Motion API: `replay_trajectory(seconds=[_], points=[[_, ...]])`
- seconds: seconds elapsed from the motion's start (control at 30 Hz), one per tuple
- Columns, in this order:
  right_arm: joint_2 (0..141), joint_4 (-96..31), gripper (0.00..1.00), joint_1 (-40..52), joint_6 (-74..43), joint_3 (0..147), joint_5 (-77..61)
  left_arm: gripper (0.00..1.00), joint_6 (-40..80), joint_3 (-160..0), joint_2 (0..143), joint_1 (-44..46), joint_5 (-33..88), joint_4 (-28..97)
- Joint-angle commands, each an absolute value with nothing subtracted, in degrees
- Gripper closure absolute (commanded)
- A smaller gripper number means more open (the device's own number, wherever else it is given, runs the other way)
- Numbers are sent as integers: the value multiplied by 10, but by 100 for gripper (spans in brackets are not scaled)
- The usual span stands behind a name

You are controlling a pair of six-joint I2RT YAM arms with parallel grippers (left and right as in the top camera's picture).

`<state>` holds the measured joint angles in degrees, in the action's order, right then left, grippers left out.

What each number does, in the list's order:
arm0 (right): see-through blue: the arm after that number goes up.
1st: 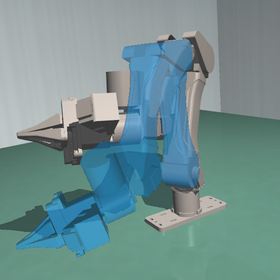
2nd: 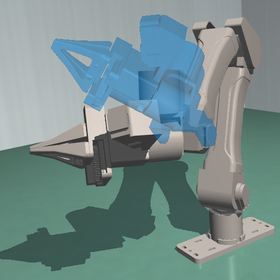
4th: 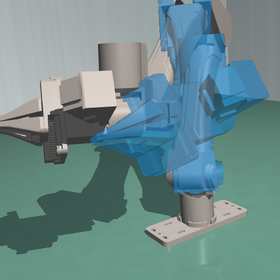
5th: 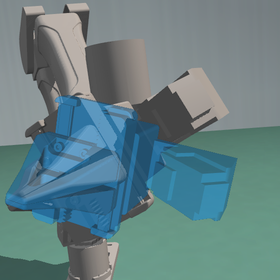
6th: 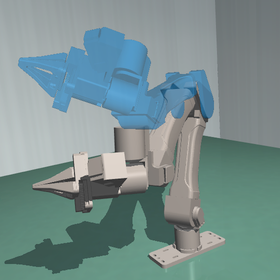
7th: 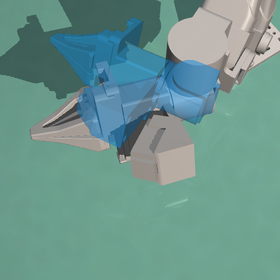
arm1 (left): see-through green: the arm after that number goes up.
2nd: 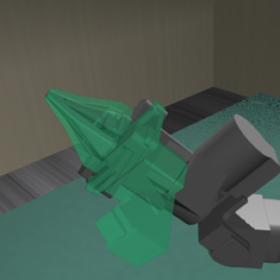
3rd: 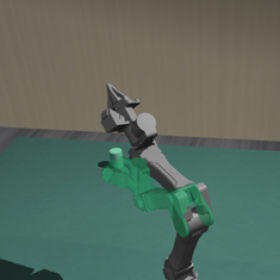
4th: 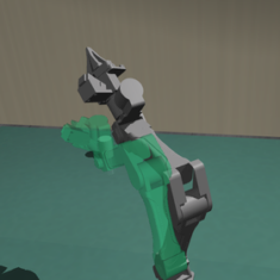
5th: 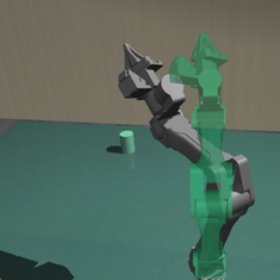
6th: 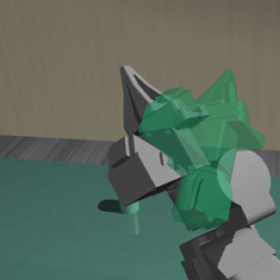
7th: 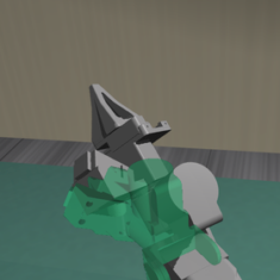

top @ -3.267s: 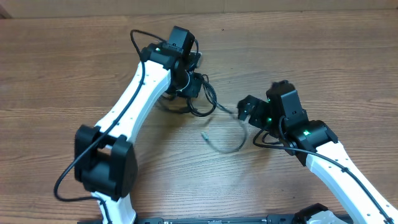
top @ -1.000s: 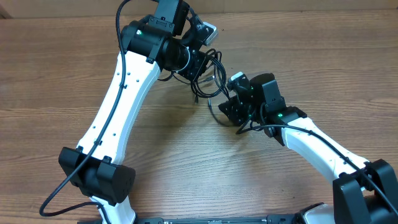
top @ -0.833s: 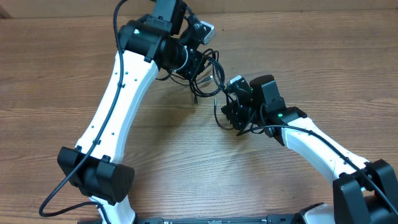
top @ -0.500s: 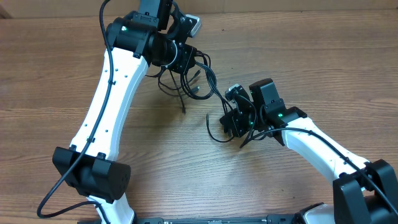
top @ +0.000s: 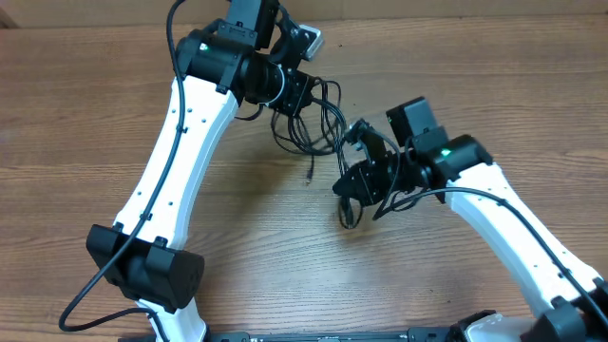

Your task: Untangle cables

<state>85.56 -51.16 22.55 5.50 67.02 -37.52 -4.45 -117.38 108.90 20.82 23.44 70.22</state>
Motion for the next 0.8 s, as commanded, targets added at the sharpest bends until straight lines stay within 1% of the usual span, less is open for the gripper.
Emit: replay_trajectory(seconds=[0.0, 0.17, 0.3, 0.47, 0.6, 0.77], points=[[826, -545, 96, 224, 44, 727, -387, 96, -54, -1188, 1065, 220, 250, 701], [815, -578, 96, 220, -8, 772, -390, 95, -58, -1172, 1065, 221, 251, 700], [811, -570, 96, 204, -31, 792, -435, 96, -58, -1156, 1065, 222, 255, 700], [811, -520, 96, 177, -96, 792, -441, 96, -58, -1155, 1065, 222, 342, 692], [811, -459, 96, 157, -158, 792, -440, 95, -58, -1155, 1065, 222, 377, 689], [812, -399, 96, 154, -231, 791, -390, 96, -60, -1155, 1065, 222, 458, 681]])
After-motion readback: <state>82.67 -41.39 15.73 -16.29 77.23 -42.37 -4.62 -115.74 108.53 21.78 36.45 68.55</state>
